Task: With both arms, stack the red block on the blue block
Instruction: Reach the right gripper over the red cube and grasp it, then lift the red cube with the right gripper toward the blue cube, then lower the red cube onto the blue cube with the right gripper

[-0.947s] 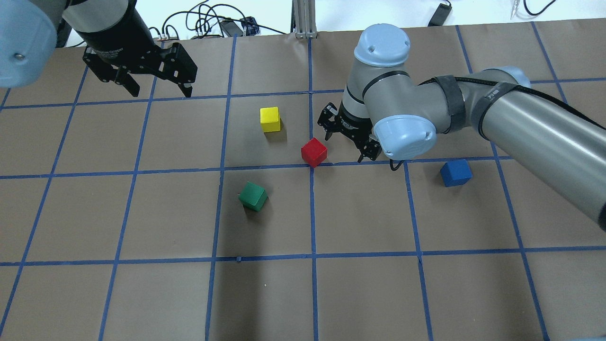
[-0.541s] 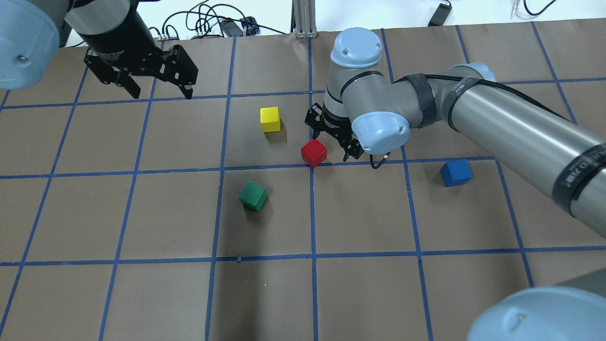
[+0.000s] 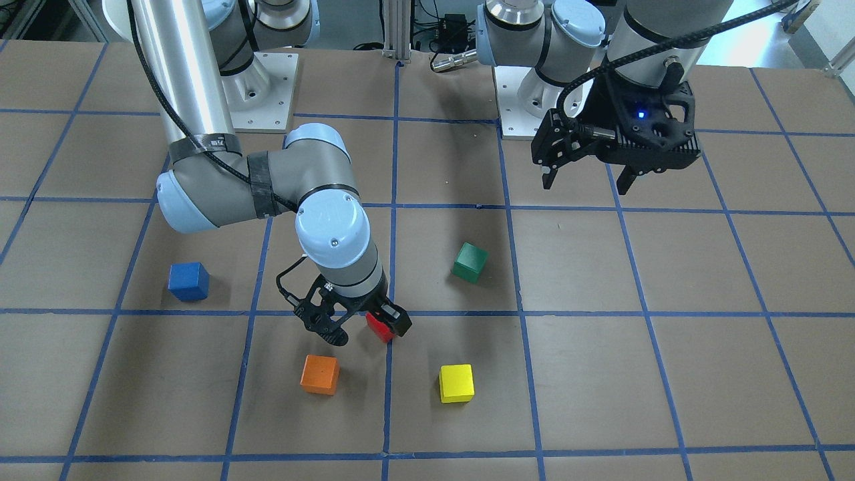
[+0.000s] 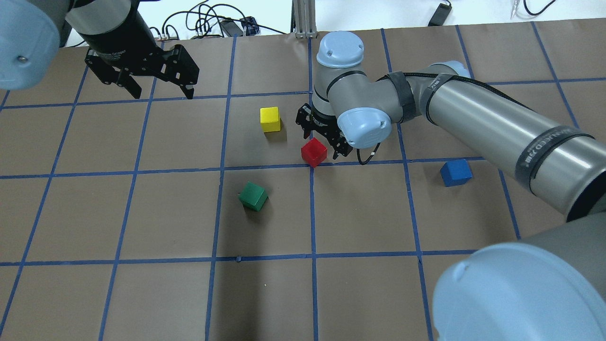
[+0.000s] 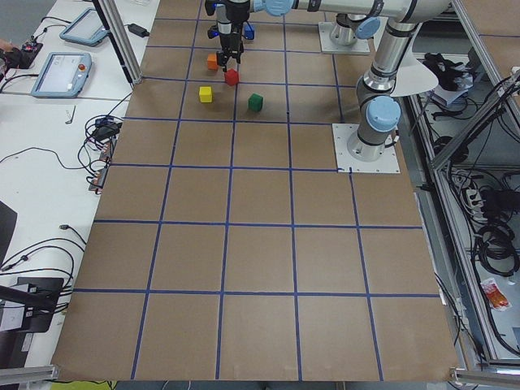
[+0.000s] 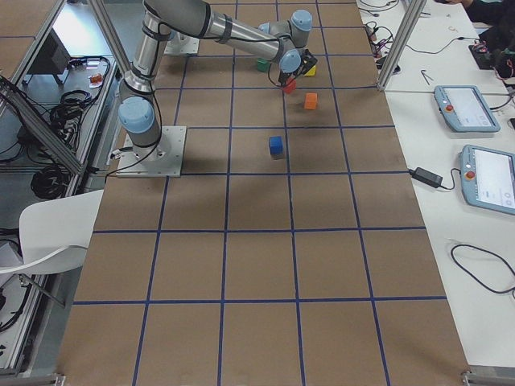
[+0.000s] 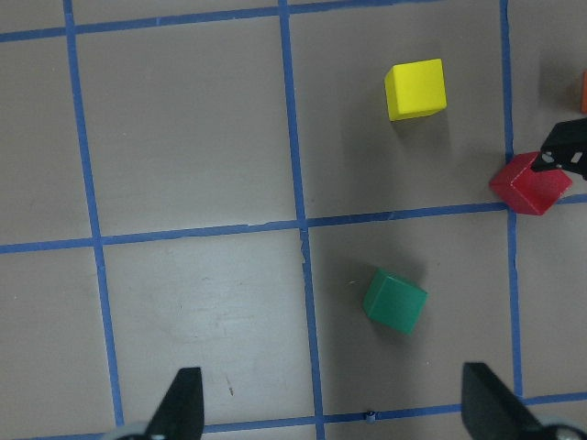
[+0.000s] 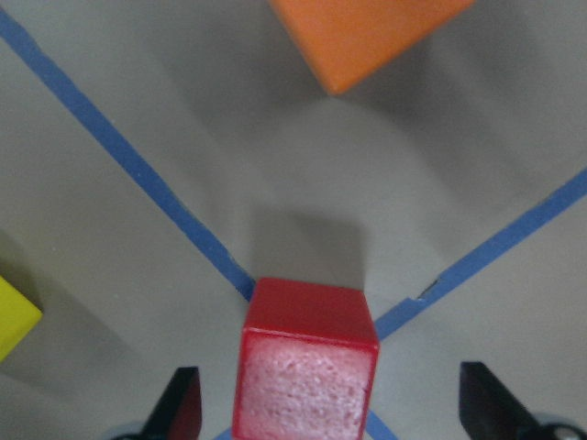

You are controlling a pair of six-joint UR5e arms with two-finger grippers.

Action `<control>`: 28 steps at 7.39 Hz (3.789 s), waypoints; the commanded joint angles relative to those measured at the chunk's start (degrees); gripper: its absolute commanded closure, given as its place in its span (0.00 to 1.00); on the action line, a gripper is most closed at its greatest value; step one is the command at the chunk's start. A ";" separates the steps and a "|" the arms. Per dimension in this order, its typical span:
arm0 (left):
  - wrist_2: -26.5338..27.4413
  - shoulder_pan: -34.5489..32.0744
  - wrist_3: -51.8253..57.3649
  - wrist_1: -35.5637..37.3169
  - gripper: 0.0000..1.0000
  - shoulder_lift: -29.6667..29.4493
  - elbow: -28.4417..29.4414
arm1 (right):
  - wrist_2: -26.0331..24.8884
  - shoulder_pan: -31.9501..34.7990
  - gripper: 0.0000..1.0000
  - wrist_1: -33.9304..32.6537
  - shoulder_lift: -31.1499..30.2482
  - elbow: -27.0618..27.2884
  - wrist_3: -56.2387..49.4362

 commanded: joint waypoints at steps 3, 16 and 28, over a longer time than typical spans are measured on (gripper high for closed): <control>0.29 0.00 0.33 0.07 0.00 0.15 0.00 | 0.17 0.12 0.00 0.98 3.54 -2.38 0.18; 0.29 0.00 0.33 -0.11 0.00 0.07 -0.17 | -0.45 -10.93 1.00 23.49 -15.06 2.16 -33.33; 0.20 0.00 0.33 -0.02 0.00 0.15 -0.17 | -9.24 -28.36 1.00 -0.33 -22.31 24.78 -74.26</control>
